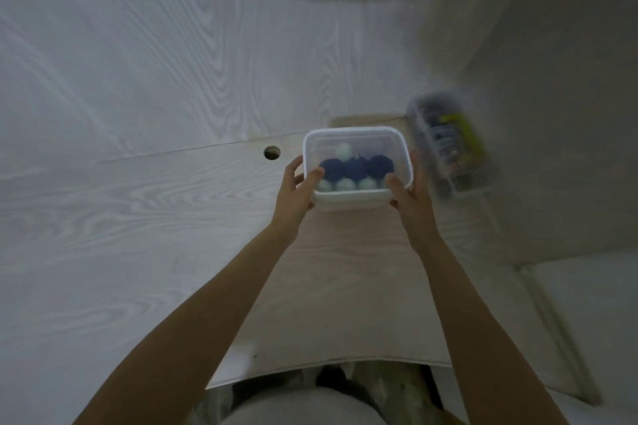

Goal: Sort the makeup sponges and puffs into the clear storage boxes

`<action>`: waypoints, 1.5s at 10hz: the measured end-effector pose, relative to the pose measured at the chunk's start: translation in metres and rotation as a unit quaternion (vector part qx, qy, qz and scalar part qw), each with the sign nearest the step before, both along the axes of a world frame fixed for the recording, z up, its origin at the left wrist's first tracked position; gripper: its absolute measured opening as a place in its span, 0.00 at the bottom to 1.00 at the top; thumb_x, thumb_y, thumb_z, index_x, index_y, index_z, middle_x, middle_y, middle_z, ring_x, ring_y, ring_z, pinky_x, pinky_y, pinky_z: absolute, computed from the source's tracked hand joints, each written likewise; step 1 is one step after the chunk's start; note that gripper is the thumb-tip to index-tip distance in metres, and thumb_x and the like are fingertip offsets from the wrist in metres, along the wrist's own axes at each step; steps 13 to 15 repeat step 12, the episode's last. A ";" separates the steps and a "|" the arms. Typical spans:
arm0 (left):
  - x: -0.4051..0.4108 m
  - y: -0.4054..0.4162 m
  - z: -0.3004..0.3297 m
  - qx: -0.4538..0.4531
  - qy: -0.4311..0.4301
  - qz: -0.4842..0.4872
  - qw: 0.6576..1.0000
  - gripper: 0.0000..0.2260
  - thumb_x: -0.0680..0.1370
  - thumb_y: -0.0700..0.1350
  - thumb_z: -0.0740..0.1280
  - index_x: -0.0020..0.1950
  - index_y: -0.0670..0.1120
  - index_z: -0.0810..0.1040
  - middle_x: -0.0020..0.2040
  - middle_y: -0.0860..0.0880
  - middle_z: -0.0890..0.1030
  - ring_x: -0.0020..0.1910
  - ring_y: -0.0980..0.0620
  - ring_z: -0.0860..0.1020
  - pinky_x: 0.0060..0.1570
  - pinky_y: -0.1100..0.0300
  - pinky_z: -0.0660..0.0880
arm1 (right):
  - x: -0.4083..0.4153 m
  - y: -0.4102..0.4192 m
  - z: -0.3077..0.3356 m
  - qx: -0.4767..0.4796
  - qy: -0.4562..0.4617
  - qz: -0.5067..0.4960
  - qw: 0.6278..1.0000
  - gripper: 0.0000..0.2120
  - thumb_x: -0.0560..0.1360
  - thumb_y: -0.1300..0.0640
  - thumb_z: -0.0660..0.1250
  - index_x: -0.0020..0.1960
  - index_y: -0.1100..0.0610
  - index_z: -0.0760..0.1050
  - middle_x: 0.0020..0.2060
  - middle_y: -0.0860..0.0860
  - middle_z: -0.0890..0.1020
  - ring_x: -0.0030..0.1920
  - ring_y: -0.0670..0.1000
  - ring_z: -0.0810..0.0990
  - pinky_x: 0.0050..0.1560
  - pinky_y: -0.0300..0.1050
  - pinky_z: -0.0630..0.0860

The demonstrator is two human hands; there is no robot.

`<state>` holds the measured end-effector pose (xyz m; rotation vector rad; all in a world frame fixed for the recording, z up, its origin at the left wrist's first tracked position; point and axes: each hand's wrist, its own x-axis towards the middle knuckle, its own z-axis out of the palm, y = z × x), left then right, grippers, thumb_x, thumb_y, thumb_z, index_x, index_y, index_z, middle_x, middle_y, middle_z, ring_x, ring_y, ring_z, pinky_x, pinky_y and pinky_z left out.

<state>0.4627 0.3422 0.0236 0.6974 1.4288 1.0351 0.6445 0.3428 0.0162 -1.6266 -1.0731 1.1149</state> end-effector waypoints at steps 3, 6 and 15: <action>0.071 0.051 -0.007 -0.010 -0.040 0.035 0.999 0.21 0.77 0.50 0.65 0.69 0.51 0.67 0.61 0.47 0.77 0.56 0.49 0.77 0.54 0.45 0.77 | 0.041 0.063 -0.025 -0.088 0.090 -0.128 0.984 0.49 0.58 0.26 0.65 0.70 0.53 0.65 0.65 0.54 0.73 0.62 0.56 0.75 0.60 0.58 0.75; 0.087 0.092 -0.013 0.011 -0.024 0.076 0.997 0.23 0.77 0.55 0.64 0.70 0.49 0.67 0.63 0.47 0.75 0.58 0.48 0.76 0.56 0.46 0.76 | 0.042 0.109 -0.021 -0.111 0.362 -0.139 0.915 0.24 0.73 0.48 0.70 0.66 0.54 0.69 0.53 0.50 0.79 0.50 0.48 0.79 0.52 0.43 0.77; 0.080 0.102 0.000 -0.028 0.020 0.030 0.999 0.28 0.77 0.63 0.58 0.73 0.51 0.61 0.71 0.49 0.65 0.66 0.48 0.67 0.56 0.49 0.71 | 0.050 0.114 -0.015 -0.151 0.363 -0.107 0.913 0.42 0.67 0.32 0.66 0.74 0.46 0.56 0.71 0.51 0.65 0.68 0.57 0.67 0.64 0.65 0.64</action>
